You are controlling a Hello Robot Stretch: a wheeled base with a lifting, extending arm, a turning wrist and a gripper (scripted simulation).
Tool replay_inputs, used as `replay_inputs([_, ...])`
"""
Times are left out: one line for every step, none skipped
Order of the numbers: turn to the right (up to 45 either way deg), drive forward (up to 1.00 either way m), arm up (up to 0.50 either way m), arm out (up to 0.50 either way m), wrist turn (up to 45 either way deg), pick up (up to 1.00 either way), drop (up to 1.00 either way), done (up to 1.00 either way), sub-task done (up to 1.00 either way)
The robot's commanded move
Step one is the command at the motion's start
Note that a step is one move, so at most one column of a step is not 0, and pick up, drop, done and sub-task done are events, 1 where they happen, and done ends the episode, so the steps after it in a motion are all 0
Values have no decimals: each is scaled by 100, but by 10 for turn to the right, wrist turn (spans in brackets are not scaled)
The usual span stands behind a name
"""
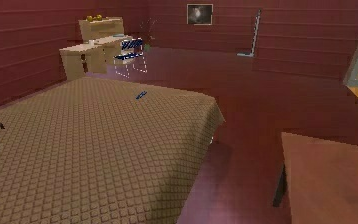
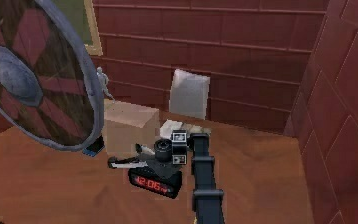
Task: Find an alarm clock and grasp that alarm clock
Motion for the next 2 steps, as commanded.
replay_inputs([0,0,0,0,450,0,0,0,0])
replay_inputs([0,0,0,0,60,0,0,0,0])
